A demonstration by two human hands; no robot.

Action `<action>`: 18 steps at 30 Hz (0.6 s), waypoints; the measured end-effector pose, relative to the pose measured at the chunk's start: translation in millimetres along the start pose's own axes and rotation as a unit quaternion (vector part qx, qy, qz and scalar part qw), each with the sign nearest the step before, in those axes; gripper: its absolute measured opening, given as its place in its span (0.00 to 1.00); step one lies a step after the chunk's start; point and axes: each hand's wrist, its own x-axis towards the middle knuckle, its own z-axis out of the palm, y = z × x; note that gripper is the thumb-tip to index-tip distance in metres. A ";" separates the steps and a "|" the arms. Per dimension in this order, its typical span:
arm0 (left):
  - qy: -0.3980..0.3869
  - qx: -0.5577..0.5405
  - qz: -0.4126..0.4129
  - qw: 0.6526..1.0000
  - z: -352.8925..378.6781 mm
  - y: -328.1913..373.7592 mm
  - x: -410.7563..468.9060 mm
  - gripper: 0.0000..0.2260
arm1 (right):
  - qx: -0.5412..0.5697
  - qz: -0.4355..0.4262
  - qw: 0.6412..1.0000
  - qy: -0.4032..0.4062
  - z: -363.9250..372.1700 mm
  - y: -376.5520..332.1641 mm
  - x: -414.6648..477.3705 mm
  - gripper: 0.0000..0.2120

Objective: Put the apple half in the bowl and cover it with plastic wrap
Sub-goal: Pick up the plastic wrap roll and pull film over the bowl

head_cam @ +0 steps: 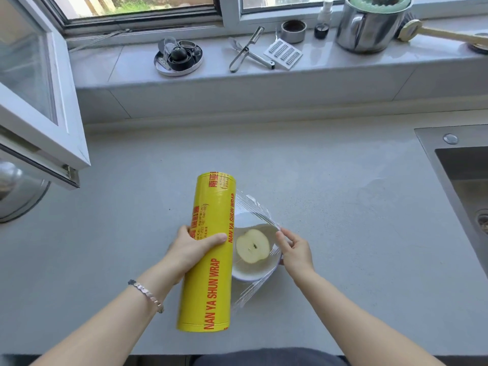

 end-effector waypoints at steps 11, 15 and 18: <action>-0.128 -0.142 -0.025 0.981 -10.0 -7.7 3.4 0.44 | -0.042 -0.027 0.999 0.008 -7.0 -6.3 3.5 0.17; -0.056 -0.157 -0.006 0.986 -2.6 -13.7 6.4 0.39 | -0.064 -0.036 0.997 0.021 -9.6 -8.2 2.3 0.17; 0.054 -0.083 0.016 0.995 3.6 -19.3 11.6 0.38 | -0.092 -0.046 0.994 0.032 -16.1 -9.8 0.6 0.17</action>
